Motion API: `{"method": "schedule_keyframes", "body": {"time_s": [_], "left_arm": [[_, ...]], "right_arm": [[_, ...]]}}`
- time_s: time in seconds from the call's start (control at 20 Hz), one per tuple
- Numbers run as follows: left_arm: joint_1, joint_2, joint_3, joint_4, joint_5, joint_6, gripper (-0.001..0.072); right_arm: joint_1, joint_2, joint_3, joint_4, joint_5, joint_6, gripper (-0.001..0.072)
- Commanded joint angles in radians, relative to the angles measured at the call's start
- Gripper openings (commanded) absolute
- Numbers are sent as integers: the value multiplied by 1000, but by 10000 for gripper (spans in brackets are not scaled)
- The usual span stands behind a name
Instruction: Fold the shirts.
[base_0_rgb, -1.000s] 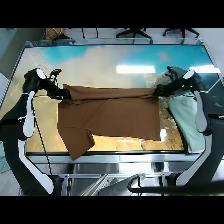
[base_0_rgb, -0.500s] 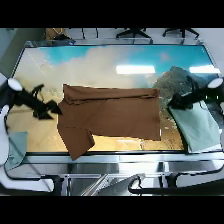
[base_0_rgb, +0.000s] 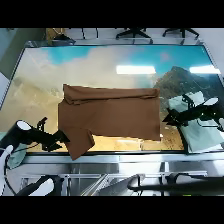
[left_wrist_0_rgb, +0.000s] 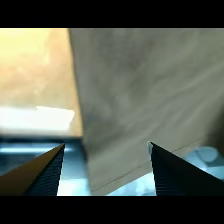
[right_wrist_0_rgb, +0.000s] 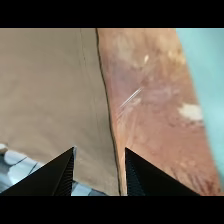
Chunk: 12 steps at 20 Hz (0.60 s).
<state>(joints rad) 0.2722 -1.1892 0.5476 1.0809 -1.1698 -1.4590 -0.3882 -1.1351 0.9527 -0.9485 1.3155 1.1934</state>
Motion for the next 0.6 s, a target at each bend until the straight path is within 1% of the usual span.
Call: {"method": "schedule_keyframes", "body": {"time_s": [0.0, 0.05, 0.1, 0.15, 0.2, 0.3, 0.35, 0.4, 0.45, 0.55], "left_arm": [[-68, -14, -60, -122, 243, 52, 599], [-87, -35, -37, -158, 256, 65, 598], [-105, -59, -3, -169, 257, 71, 570], [-123, -84, 35, -166, 251, 71, 296], [-138, -103, 69, -166, 238, 71, 116], [-163, -132, 127, -164, 206, 75, 99], [-172, -139, 152, -163, 188, 76, 8], [-177, -138, 171, -161, 175, 82, 16], [-178, -129, 190, -159, 162, 82, 16], [-177, -82, 227, -156, 132, 89, 15]], "right_arm": [[0, 4, -80, 11, 1, 8, 383], [0, 4, -111, 11, 0, 7, 383], [0, 4, -140, 10, -8, 2, 383], [0, 4, -167, 10, -23, -6, 383], [0, 4, -189, 15, -38, -16, 382], [11, 2, -226, 75, -52, -49, 381], [24, 0, -239, 106, -51, -71, 376], [44, -3, -244, 136, -51, -90, 310], [63, -3, -244, 170, -51, -108, 216], [90, -3, -240, 248, -50, -151, 74]]}}
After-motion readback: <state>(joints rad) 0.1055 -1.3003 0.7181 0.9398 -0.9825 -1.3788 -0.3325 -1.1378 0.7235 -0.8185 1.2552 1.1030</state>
